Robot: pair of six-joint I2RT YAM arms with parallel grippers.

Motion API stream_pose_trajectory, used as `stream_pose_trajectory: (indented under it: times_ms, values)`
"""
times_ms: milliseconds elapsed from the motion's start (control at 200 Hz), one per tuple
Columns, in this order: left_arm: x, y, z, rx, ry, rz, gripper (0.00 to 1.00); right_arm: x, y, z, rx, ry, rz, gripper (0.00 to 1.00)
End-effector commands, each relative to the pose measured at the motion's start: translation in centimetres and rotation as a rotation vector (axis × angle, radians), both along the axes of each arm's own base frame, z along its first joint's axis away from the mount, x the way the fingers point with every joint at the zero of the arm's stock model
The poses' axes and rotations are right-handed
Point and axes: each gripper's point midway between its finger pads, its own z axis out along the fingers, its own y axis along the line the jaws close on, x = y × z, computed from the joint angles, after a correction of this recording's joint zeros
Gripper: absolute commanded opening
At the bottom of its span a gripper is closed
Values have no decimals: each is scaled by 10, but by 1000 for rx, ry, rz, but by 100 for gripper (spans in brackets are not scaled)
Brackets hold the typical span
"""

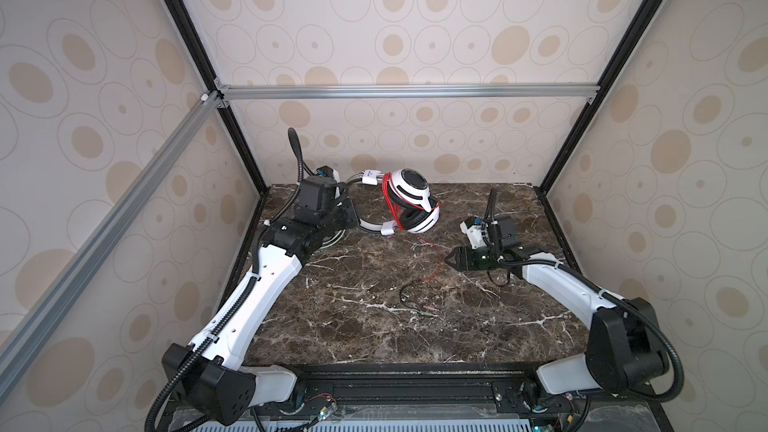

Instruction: Wrap the headphones

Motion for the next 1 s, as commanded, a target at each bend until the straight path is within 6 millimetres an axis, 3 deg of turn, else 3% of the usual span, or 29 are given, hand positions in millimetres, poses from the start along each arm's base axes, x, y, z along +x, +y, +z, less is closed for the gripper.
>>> stream_pose_trajectory:
  times_ms: [0, 190, 345, 545, 730, 995]
  values:
    - [1, -6, 36, -95, -95, -10, 0, 17, 13, -4, 144, 33, -98, 62]
    - [0, -6, 37, -96, -97, -13, 0, 36, 28, -19, 239, 88, -132, 56]
    - [0, -8, 35, -103, -90, -24, 0, 64, 35, -7, 120, -28, -37, 60]
    - [-1, -6, 38, -105, -98, -20, 0, 99, 82, 22, 152, -239, 228, 62]
    - [0, -3, 40, -100, -103, -18, 0, 125, 102, 8, 122, -221, 276, 61]
    - [2, 1, 41, -112, -101, -19, 0, 131, 129, -12, 146, -183, 282, 59]
